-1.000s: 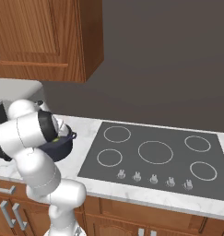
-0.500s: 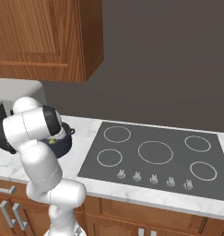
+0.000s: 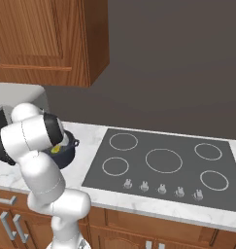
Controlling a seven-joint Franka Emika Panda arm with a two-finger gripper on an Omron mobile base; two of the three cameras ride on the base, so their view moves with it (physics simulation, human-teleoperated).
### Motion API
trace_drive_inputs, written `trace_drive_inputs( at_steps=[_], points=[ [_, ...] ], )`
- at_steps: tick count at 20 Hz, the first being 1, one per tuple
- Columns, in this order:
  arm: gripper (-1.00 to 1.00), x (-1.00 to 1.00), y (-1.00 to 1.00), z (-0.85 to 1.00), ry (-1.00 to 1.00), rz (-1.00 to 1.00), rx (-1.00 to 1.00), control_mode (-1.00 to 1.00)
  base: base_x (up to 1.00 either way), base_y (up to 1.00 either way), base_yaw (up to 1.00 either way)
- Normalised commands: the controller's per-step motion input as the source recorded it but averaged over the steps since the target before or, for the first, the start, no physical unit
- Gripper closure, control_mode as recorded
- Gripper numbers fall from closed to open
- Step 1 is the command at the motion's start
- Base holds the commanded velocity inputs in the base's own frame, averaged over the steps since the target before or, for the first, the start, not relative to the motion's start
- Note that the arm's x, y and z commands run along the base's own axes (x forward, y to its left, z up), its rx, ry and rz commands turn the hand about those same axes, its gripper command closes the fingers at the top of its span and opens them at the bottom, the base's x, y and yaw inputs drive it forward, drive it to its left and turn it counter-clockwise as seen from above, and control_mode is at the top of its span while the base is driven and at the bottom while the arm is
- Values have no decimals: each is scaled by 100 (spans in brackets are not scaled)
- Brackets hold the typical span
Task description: Turn on the sink faucet. Then move the lemon wedge from the counter to the sink. Turn off the sink. Move the vegetable from the sink to the pot next to the stove. Finally move the pot to the front left burner.
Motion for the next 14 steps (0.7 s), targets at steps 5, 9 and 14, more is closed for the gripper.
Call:
trace_drive_inputs(
  at_steps=[5,9,14],
  points=[
    [-100,-27,-20,37,1,-9,3,-100,0,0,0],
    [-100,-50,-21,32,1,-4,2,-100,0,0,0],
    [-100,-61,-4,21,5,0,-1,-100,0,0,0]
  ],
)
